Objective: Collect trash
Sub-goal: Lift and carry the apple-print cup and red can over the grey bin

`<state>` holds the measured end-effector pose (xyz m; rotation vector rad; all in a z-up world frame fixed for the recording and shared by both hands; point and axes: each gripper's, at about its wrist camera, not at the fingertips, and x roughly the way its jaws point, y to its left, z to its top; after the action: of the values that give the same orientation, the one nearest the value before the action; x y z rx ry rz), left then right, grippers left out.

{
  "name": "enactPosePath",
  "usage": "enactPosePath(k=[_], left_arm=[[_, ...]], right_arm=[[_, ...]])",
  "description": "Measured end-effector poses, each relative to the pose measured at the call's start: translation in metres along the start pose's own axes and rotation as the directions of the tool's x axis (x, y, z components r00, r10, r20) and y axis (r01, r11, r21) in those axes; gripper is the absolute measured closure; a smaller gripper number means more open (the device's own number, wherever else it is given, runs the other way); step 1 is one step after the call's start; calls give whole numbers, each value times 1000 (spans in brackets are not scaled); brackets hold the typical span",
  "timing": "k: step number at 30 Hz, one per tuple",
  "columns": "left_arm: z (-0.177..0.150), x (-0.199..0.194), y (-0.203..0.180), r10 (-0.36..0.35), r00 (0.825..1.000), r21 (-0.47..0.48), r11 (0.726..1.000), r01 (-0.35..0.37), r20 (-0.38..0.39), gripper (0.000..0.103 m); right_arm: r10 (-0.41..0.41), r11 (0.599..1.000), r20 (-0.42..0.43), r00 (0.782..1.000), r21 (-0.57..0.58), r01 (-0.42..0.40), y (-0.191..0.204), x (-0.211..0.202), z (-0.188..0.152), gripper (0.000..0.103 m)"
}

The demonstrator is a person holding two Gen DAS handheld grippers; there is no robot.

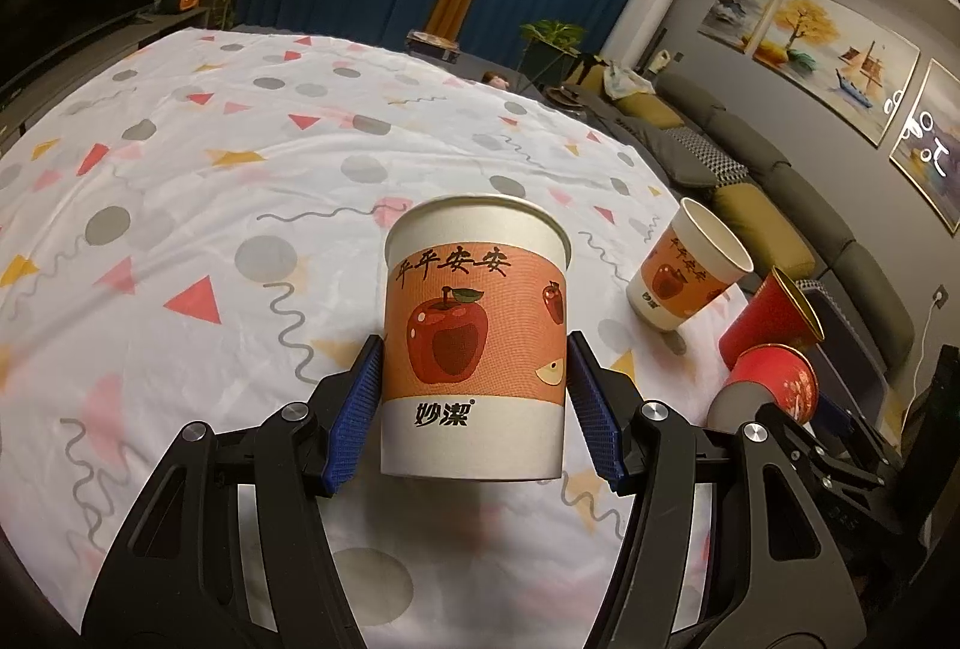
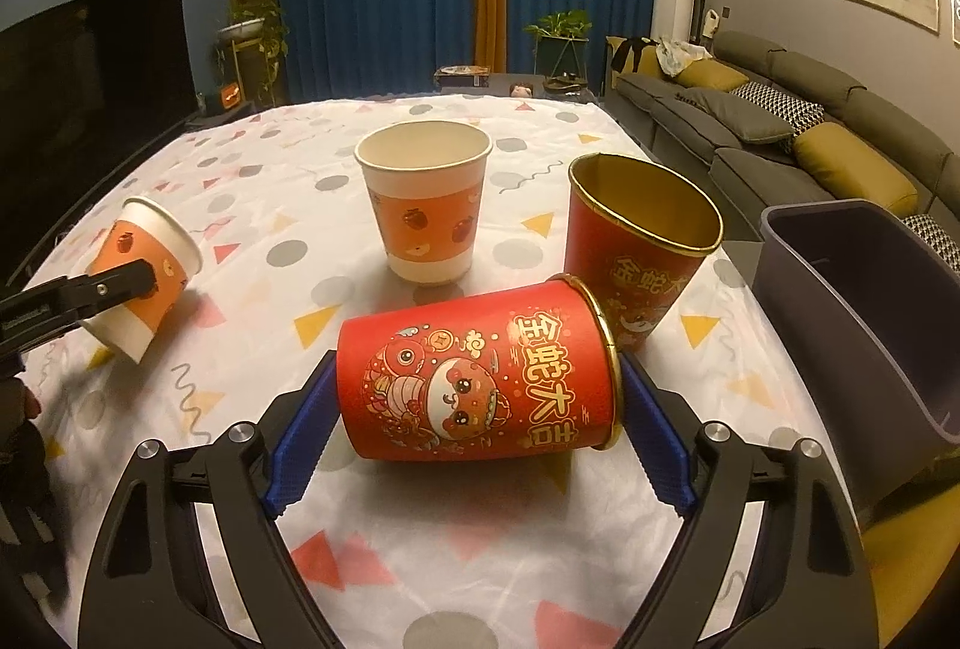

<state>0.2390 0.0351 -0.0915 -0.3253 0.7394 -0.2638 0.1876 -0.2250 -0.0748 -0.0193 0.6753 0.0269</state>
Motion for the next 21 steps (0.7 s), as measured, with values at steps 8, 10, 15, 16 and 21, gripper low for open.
enactPosePath(k=[8,10,15,16,21], left_arm=[[-4,-4,-8,-14,1000,24,1000,14,-3,44],[-5,-7,-11,-20,1000,30,999,20,2,44],[-11,-20,-21,-36,999,49,998,35,17,44],[-12,-24,-24,-39,999,56,998,38,22,44],[-15,-41,-33,-56,997,73,996,53,43,44]], right_arm=[[28,999,43,999,24,-29,5,-26,-8,19],[34,999,56,998,26,-35,7,-35,-12,19],[33,998,84,996,41,-37,7,-54,-18,19],[30,998,92,995,48,-35,7,-58,-19,19],[13,997,125,992,69,-22,4,-74,-22,19]])
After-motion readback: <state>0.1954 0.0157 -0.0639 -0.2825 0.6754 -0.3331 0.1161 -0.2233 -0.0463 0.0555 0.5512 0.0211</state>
